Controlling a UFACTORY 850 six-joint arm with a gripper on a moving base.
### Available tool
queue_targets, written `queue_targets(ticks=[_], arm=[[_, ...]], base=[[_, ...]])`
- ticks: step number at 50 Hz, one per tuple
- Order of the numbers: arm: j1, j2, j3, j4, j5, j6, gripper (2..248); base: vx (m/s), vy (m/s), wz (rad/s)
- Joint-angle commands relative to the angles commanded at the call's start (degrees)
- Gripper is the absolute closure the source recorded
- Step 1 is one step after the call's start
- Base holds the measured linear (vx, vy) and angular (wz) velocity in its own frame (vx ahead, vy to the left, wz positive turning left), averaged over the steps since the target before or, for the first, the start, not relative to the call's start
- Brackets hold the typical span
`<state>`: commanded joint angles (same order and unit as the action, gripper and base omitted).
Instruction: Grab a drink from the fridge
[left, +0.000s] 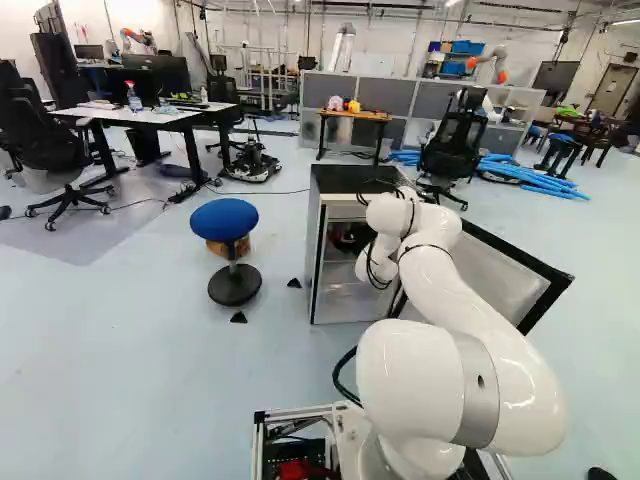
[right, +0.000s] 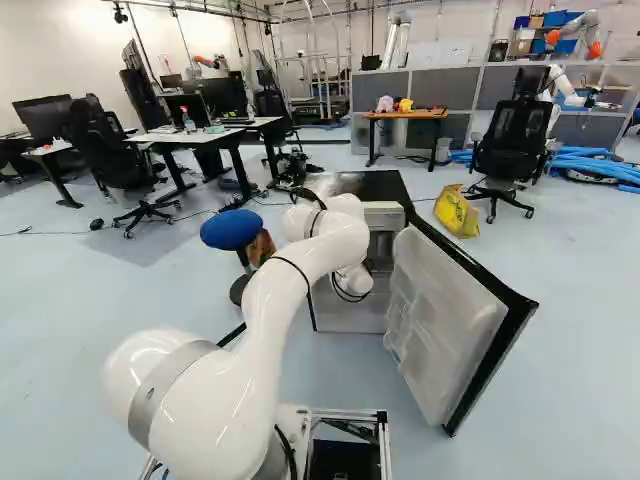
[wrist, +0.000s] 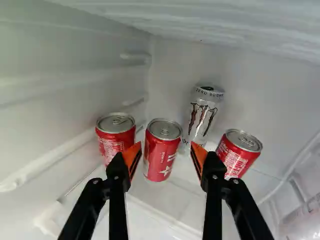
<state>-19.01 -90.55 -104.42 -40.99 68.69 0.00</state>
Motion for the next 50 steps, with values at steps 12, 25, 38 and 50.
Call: queue_targets(ticks=[12,25,38,50], arm=[[0.09,-0.34,-0.62,0.00,0.00,0.00,96],[0.09,-0.34,-0.62,0.00,0.00,0.98,96],[0.09,-0.34,-0.62,0.00,0.00,6.13,96],[0.09,-0.34,-0.62,0.00,0.00,6.13,96]], base=[[0.000,0.000,0.000],[0.000,0.000,0.000],[0.000,0.000,0.000],[0.000,0.000,0.000]])
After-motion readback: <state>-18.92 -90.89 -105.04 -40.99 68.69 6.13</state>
